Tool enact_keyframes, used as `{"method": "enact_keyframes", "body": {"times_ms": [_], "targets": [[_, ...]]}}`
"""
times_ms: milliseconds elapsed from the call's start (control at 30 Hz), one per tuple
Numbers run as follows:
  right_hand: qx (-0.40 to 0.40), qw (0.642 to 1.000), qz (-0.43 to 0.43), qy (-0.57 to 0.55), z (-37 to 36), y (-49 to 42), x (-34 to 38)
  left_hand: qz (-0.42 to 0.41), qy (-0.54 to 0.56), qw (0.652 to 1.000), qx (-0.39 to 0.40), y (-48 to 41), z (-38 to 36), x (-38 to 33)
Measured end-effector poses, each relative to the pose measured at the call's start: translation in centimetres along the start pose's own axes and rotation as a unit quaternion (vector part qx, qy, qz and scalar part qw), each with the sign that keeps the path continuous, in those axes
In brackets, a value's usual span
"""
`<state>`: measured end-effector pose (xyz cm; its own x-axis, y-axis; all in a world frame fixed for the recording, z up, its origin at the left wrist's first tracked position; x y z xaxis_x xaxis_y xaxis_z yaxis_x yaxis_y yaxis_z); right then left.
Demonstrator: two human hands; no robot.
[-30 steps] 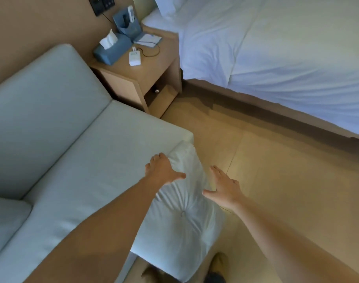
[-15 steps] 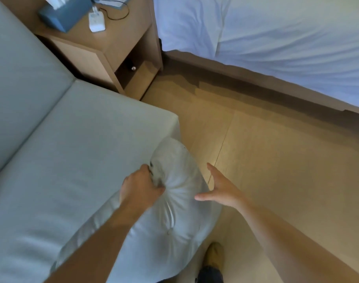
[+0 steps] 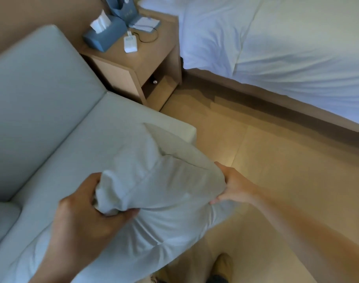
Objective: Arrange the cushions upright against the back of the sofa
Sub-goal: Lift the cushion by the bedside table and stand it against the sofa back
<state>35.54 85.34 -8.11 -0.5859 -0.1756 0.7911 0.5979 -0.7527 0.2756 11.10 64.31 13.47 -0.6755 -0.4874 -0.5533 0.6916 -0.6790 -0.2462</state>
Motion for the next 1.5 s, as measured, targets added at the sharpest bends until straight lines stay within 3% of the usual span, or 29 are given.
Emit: {"method": "enact_keyframes", "body": {"times_ms": [67,133,200,233,267,333,400,467,533,667,733,867,967,1167,1367,1500], "targets": [[-0.051,0.997,0.064,0.007,1.1,0.1,4.3,0.059,-0.031,0.997,0.029,-1.9,3.0,3.4],[-0.086,0.988,0.122,0.025,2.4,0.7,9.3,0.082,-0.022,0.988,0.128,-3.0,6.5,6.4],[-0.113,0.978,0.164,0.058,3.6,1.2,14.3,0.068,0.020,0.989,0.132,-4.0,11.1,6.6],[-0.127,0.971,0.184,0.086,4.2,1.3,16.8,0.062,0.028,0.993,0.094,-5.0,13.5,4.8],[-0.140,0.962,0.204,0.115,4.9,1.4,19.4,0.044,0.029,0.998,0.032,-5.8,16.0,1.7],[-0.151,0.944,0.244,0.166,6.1,1.5,24.6,-0.091,-0.020,0.994,-0.052,-6.5,19.0,-5.9],[-0.141,0.928,0.285,0.195,6.7,1.5,29.5,-0.200,-0.107,0.974,0.007,-7.3,16.7,-11.0],[-0.144,0.902,0.327,0.241,7.1,1.5,33.5,-0.251,-0.252,0.926,0.128,-8.2,11.1,-13.2],[-0.165,0.873,0.363,0.281,7.8,1.3,36.5,-0.275,-0.359,0.878,0.155,-9.9,7.5,-13.4],[-0.186,0.836,0.428,0.288,8.6,1.3,41.5,-0.250,-0.312,0.916,0.020,-13.4,8.9,-13.0],[-0.149,0.821,0.453,0.314,8.9,1.0,43.3,-0.217,-0.278,0.936,-0.003,-14.0,10.6,-12.5],[-0.037,0.801,0.381,0.460,12.9,-3.8,42.8,-0.138,-0.269,0.953,-0.032,-15.7,14.0,-9.4],[-0.025,0.805,0.381,0.455,14.2,-8.3,43.5,-0.108,-0.275,0.954,-0.054,-17.4,15.8,-6.1],[-0.013,0.785,0.463,0.411,4.4,-16.3,49.7,-0.028,-0.260,0.964,-0.041,-22.2,17.8,3.8],[0.004,0.741,0.514,0.432,-6.2,-24.9,59.1,0.053,-0.236,0.969,-0.050,-29.2,20.5,16.9],[-0.001,0.730,0.529,0.432,-11.9,-30.6,63.1,0.076,-0.246,0.964,-0.060,-33.9,21.5,23.0]]}}
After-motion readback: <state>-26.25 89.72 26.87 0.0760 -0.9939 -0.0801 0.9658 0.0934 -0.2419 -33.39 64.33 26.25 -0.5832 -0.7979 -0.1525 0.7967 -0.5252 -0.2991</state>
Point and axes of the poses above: each hand's wrist, its own y-axis away from the middle knuckle, its own z-axis out of the back of the hand, x = y × z, the point moved 6 cm from there along -y, towards the middle knuckle, and after that the axes turned 15 degrees about -x, right-handed, at the moved point
